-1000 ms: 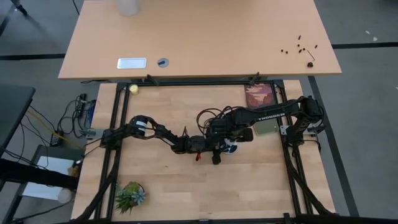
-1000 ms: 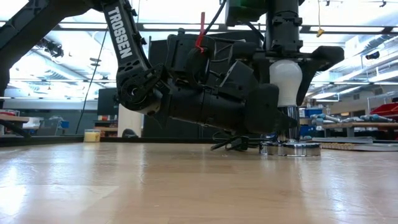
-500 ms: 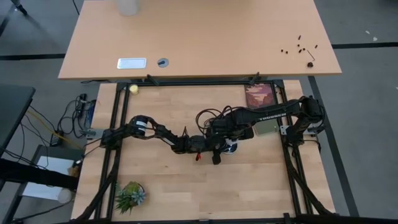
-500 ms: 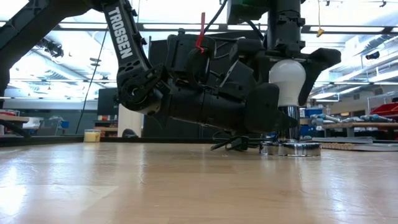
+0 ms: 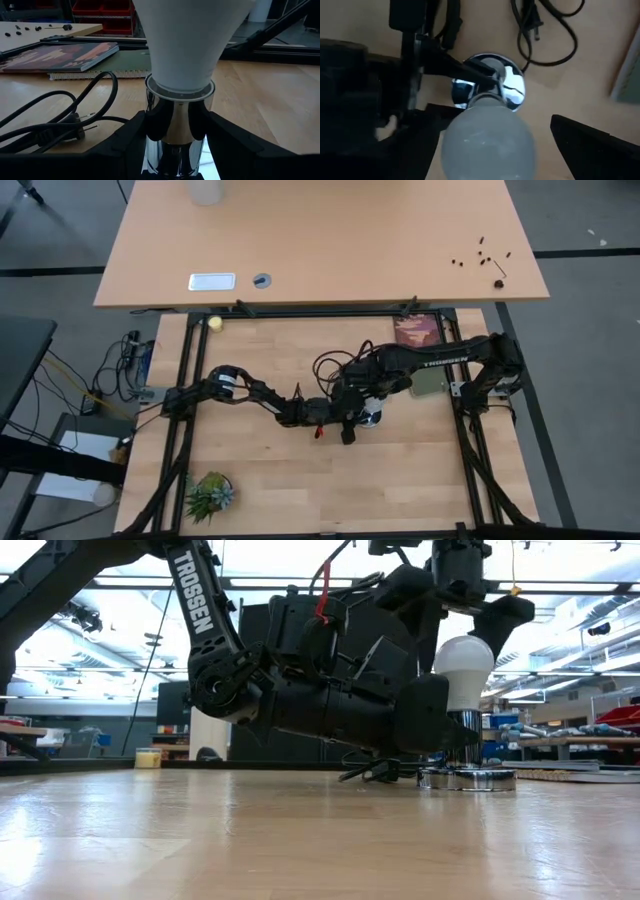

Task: Screw lightbulb
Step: Insert the lightbulb into the silver lamp

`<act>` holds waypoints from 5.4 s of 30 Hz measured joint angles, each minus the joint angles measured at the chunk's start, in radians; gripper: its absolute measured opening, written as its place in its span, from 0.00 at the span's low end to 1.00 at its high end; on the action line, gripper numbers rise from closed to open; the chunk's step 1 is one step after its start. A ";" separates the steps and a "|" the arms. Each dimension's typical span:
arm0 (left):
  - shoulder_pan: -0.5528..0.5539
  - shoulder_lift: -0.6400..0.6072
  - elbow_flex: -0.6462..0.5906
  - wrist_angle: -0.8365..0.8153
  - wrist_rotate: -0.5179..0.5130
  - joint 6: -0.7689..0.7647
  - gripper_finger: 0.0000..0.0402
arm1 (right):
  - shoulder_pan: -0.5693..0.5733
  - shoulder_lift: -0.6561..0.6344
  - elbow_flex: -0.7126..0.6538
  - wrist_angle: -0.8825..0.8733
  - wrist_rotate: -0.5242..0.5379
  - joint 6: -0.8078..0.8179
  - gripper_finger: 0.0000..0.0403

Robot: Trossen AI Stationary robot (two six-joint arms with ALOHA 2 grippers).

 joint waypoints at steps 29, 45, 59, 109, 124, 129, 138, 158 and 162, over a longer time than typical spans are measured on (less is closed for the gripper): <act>0.000 -0.001 0.000 -0.007 0.033 0.000 0.48 | 0.086 -0.003 0.200 -0.253 0.037 -1.535 0.93; 0.000 -0.001 0.000 -0.006 0.029 0.000 0.48 | 0.112 -0.003 0.049 -0.065 0.131 -1.941 0.93; 0.000 -0.001 0.000 -0.006 0.028 0.000 0.48 | 0.105 -0.003 -0.128 0.115 0.051 -1.983 0.93; -0.001 0.000 -0.002 0.008 0.035 0.000 0.48 | 0.030 -0.003 -0.185 0.296 -0.025 0.023 0.69; -0.001 0.000 -0.002 0.014 0.036 -0.001 0.48 | 0.023 -0.003 -0.183 0.271 -0.001 0.322 0.73; -0.001 0.000 -0.002 0.016 0.036 -0.003 0.48 | -0.002 -0.002 -0.183 0.258 0.002 0.163 0.80; -0.001 0.000 0.000 0.013 0.038 0.000 0.48 | -0.025 0.004 -0.033 0.150 0.040 0.005 0.87; -0.001 -0.001 0.002 -0.007 0.036 0.000 0.48 | 0.117 -0.004 0.337 -0.317 0.108 -1.174 0.86; -0.001 -0.001 0.001 -0.007 0.036 0.000 0.48 | 0.146 -0.002 0.279 -0.319 0.113 -1.535 0.86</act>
